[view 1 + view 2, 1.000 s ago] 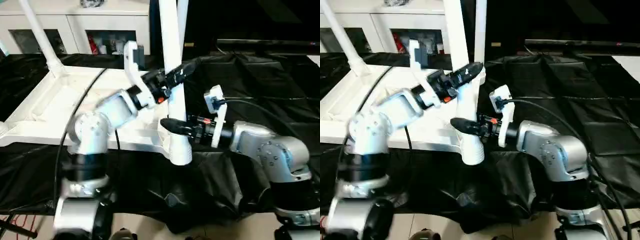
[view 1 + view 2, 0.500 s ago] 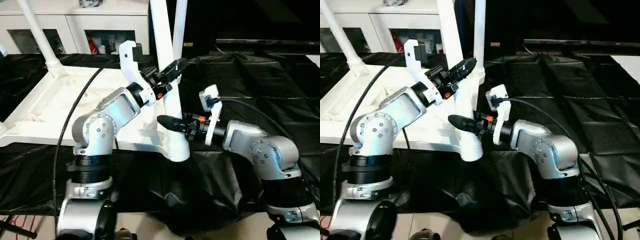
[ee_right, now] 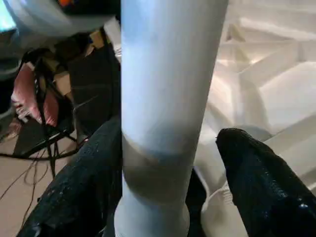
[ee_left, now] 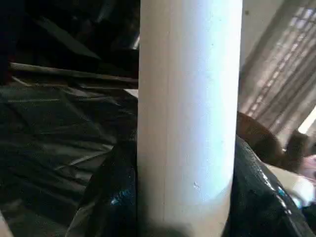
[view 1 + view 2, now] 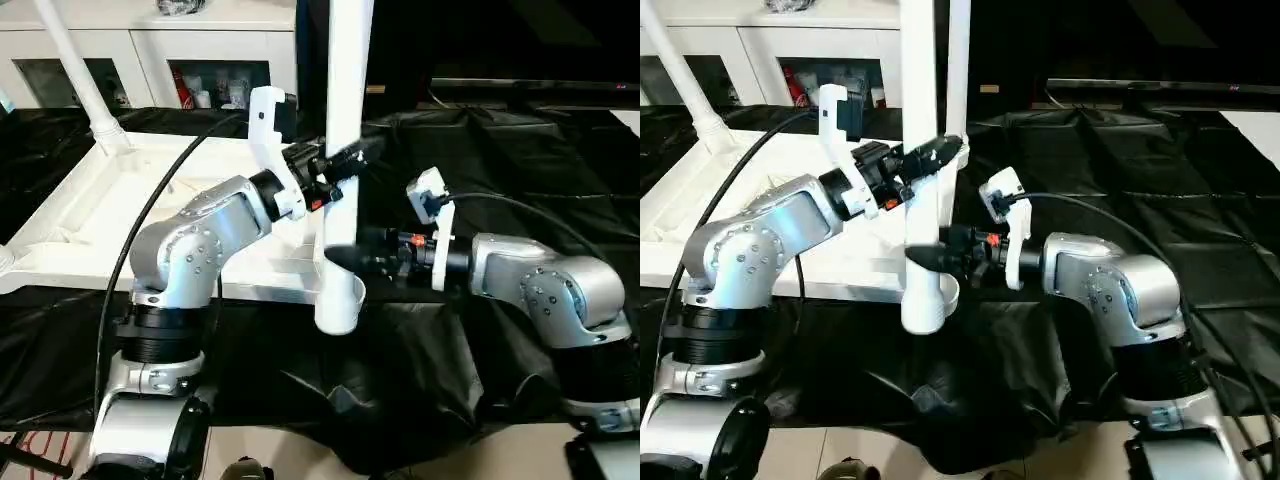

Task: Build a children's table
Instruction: Pick table leg

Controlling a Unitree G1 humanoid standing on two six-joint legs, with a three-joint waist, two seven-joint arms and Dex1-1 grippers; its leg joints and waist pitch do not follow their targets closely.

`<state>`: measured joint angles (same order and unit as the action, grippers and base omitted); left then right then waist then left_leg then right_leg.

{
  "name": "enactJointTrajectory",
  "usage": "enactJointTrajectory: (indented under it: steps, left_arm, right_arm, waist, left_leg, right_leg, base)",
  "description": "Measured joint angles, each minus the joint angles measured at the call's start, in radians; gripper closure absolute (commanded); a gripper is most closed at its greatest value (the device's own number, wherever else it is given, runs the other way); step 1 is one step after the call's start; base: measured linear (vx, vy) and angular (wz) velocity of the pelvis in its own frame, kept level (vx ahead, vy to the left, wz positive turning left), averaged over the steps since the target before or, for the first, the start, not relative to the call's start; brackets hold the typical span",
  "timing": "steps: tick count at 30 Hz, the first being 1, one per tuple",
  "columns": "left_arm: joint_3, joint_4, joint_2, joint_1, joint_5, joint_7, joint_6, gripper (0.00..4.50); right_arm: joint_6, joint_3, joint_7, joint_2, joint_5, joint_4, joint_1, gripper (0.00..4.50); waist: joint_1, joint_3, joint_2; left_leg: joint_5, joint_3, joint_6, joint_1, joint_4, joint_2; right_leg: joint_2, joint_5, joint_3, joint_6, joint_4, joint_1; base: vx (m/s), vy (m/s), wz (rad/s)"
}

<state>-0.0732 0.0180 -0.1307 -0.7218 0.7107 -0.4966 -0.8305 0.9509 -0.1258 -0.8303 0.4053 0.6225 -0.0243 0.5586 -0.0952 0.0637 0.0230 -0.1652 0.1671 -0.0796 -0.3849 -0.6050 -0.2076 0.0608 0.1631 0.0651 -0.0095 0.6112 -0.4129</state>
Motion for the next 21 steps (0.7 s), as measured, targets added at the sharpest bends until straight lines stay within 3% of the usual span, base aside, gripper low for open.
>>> enactJointTrajectory:
  steps: [19,21]
  left_arm:
    - [-0.002,-0.002,0.004,-0.024,0.042,-0.038,-0.016,2.73]
    - [-0.001,-0.002,0.004,-0.024,0.042,-0.042,-0.017,2.73]
  right_arm:
    - [0.015,-0.040,-0.030,-0.005,-0.005,0.009,0.000,1.21]
    - [0.019,-0.041,-0.031,-0.007,-0.005,0.009,0.000,1.47]
  waist:
    - [0.000,0.000,-0.002]
    - [0.000,0.000,-0.002]
  left_leg:
    - [0.000,0.000,0.000,0.000,-0.001,0.000]
    - [0.000,0.000,0.000,0.000,-0.001,0.000]
  right_leg:
    - [0.000,0.000,0.000,-0.001,0.000,0.000]
    - [0.000,0.000,0.000,-0.001,0.000,0.000]
  base:
    - [0.000,0.000,0.00]
    - [0.000,0.000,0.00]
